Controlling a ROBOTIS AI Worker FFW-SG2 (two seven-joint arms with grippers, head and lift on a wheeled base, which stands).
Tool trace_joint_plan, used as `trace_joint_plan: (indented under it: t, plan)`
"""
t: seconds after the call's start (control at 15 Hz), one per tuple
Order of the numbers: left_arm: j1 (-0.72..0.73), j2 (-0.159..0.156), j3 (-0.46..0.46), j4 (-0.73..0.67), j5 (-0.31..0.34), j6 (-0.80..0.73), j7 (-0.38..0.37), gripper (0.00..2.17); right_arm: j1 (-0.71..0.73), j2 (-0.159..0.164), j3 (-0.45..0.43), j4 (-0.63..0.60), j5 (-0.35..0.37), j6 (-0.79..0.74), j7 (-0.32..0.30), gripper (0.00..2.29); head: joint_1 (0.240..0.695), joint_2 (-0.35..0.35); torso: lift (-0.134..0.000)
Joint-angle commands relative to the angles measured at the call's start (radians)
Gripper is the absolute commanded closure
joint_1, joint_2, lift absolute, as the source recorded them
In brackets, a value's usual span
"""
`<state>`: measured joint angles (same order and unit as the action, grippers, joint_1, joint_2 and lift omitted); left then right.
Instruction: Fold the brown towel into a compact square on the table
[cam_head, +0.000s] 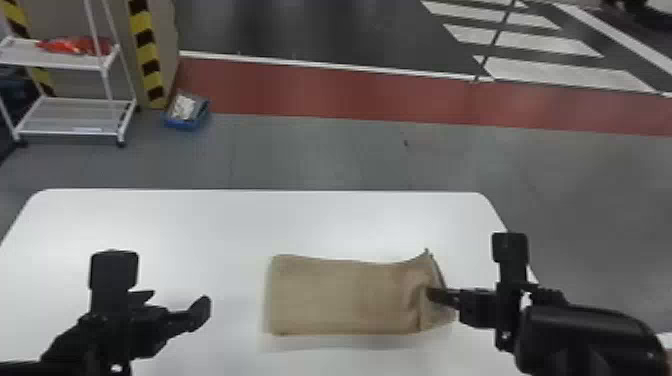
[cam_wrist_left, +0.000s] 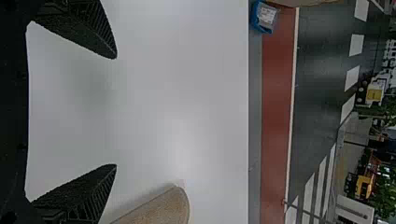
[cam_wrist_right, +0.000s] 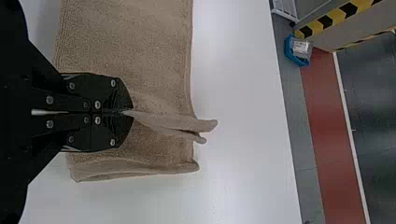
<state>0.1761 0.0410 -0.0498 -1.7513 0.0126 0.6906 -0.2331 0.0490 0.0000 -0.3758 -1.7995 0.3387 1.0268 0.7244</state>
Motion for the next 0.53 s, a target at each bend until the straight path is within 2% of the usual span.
trace_joint_plan:
  t: [0.0,0.2,0.47]
  plan:
    - [0.000,-0.001,-0.001,-0.001,0.000,0.005,0.000,0.04,0.003,0.001,-0.006,-0.040,-0.012,0.025,0.006,1.41,0.695,-0.216,0.000]
    - [0.000,-0.001,-0.001,-0.002,-0.002,0.005,0.000,0.04,0.003,0.001,-0.026,-0.095,-0.017,0.074,0.013,1.41,0.695,-0.216,0.000]
    - [0.002,-0.001,-0.002,0.006,-0.003,-0.001,0.000,0.04,-0.012,0.001,-0.078,-0.069,-0.020,0.056,0.024,1.41,0.695,-0.235,0.000]
